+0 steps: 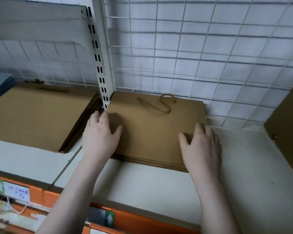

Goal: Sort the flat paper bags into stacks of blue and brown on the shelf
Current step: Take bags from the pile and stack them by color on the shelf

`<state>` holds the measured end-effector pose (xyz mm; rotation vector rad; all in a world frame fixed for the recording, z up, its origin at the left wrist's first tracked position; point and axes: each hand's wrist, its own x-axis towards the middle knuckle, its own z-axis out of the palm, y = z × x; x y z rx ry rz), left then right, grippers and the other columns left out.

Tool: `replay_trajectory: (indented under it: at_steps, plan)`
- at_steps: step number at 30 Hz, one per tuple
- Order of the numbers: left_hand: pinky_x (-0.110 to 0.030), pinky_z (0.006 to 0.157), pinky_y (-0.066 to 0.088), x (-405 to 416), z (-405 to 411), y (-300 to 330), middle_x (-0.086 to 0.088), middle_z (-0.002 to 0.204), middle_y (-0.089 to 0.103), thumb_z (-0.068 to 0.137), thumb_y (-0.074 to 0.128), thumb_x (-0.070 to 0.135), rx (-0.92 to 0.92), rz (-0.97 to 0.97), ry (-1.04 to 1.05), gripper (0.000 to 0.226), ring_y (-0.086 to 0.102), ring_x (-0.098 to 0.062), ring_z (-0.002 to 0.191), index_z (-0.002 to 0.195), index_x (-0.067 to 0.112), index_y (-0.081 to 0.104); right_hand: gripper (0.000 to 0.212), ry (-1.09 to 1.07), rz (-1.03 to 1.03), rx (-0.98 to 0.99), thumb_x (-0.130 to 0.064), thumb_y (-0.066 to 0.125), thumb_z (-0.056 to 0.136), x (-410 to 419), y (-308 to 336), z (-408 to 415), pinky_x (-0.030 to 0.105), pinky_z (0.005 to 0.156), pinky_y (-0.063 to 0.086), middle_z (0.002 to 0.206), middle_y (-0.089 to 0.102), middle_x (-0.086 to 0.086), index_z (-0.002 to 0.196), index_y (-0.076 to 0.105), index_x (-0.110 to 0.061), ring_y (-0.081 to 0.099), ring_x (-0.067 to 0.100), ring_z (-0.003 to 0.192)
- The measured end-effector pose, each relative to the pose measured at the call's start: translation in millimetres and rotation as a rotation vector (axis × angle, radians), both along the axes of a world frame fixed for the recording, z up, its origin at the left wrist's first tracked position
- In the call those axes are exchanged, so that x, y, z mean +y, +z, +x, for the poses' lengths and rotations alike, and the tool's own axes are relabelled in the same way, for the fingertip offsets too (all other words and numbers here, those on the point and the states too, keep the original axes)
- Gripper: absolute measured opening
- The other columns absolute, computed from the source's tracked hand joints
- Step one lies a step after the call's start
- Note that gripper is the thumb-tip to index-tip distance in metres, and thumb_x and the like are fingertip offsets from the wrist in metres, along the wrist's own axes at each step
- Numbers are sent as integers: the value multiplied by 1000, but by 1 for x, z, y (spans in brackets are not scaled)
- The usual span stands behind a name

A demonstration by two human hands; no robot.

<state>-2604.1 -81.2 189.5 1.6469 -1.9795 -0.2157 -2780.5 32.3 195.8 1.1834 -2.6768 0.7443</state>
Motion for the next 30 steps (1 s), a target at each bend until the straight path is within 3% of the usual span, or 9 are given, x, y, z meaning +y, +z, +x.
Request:
replay_trajectory:
  at_steps: [8, 13, 19, 24, 30]
  plan:
    - [-49, 108, 29, 17, 67, -3, -30, 136, 42, 81, 69, 30, -51, -98, 125, 61, 35, -44, 130, 131, -1, 49, 57, 238, -25, 39, -35, 56, 89, -6, 6, 61, 39, 104, 32, 130, 49, 17, 135, 44, -4, 41, 33, 125]
    - [-43, 111, 23, 29, 126, 2, -26, 143, 36, 84, 66, 32, -17, -80, 201, 62, 28, -39, 136, 134, 2, 45, 58, 372, 19, 92, -38, 53, 90, -15, 7, 121, 38, 103, 32, 129, 48, 14, 138, 41, -6, 41, 30, 124]
    - [-43, 113, 19, 54, 263, 7, -20, 150, 28, 86, 62, 35, -6, -62, 357, 67, 20, -33, 141, 141, 6, 37, 58, 473, 16, 86, -39, 55, 89, -33, 7, 245, 42, 105, 30, 131, 48, 17, 135, 44, -6, 39, 33, 128]
    - [-51, 104, 31, 82, 392, -4, -30, 137, 41, 81, 70, 27, -24, -79, 478, 62, 35, -43, 130, 130, -4, 48, 63, 673, 13, 89, -42, 49, 93, -33, 0, 374, 39, 112, 21, 147, 35, 15, 144, 34, -10, 26, 30, 138]
    - [-40, 93, 38, 110, 508, 0, -14, 126, 50, 83, 65, 35, 2, 18, 621, 47, 43, -31, 120, 120, 8, 55, 57, 925, 85, 128, -43, 44, 95, -38, 2, 500, 33, 107, 28, 142, 38, 9, 143, 34, -14, 33, 24, 133]
